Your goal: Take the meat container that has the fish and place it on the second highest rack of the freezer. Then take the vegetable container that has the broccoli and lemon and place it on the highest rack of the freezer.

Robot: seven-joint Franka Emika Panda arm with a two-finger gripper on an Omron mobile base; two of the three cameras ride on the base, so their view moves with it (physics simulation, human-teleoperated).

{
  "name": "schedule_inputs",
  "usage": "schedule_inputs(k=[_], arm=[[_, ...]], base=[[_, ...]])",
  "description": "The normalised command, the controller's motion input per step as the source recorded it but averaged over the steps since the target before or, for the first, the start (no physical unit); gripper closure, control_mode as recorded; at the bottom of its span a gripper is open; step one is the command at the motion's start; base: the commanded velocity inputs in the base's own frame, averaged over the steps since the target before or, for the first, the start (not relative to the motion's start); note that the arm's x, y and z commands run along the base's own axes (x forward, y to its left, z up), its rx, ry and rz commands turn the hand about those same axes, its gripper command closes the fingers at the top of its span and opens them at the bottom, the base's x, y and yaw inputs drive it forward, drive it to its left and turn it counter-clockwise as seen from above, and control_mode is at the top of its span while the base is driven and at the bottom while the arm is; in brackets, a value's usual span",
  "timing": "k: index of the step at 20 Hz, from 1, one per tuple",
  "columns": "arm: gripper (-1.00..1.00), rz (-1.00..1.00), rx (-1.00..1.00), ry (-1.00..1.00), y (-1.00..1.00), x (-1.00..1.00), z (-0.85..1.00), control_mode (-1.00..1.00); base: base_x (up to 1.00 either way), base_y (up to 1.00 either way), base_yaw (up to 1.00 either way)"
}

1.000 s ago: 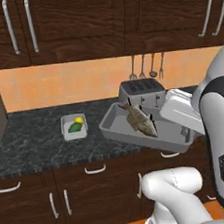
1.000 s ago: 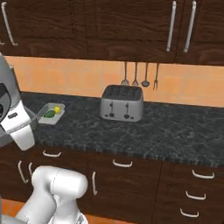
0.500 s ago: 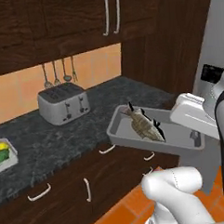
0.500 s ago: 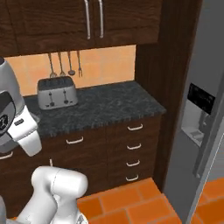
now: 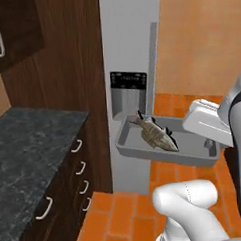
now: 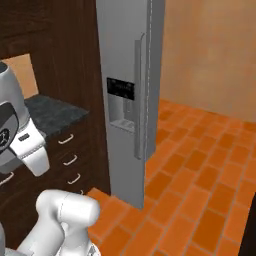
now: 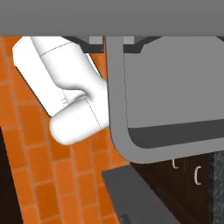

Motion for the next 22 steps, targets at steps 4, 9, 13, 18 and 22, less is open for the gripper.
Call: schedule_inputs(k=[4,9,13,18,22], arm=[[1.0,0.0,0.0,0.0,0.0,0.0,0.0,1.0],[1.0,0.0,0.0,0.0,0.0,0.0,0.0,1.0],[1.0,0.0,0.0,0.0,0.0,0.0,0.0,1.0],[1.0,0.0,0.0,0.0,0.0,0.0,0.0,1.0],[1.0,0.0,0.0,0.0,0.0,0.0,0.0,1.0]], base=[[0.0,-0.28,-0.9],[0.26,-0.34,-0.69],[0.94,-0.27,-0.36],[1.0,-0.38,-0.09],[1.0,-0.61,0.0]])
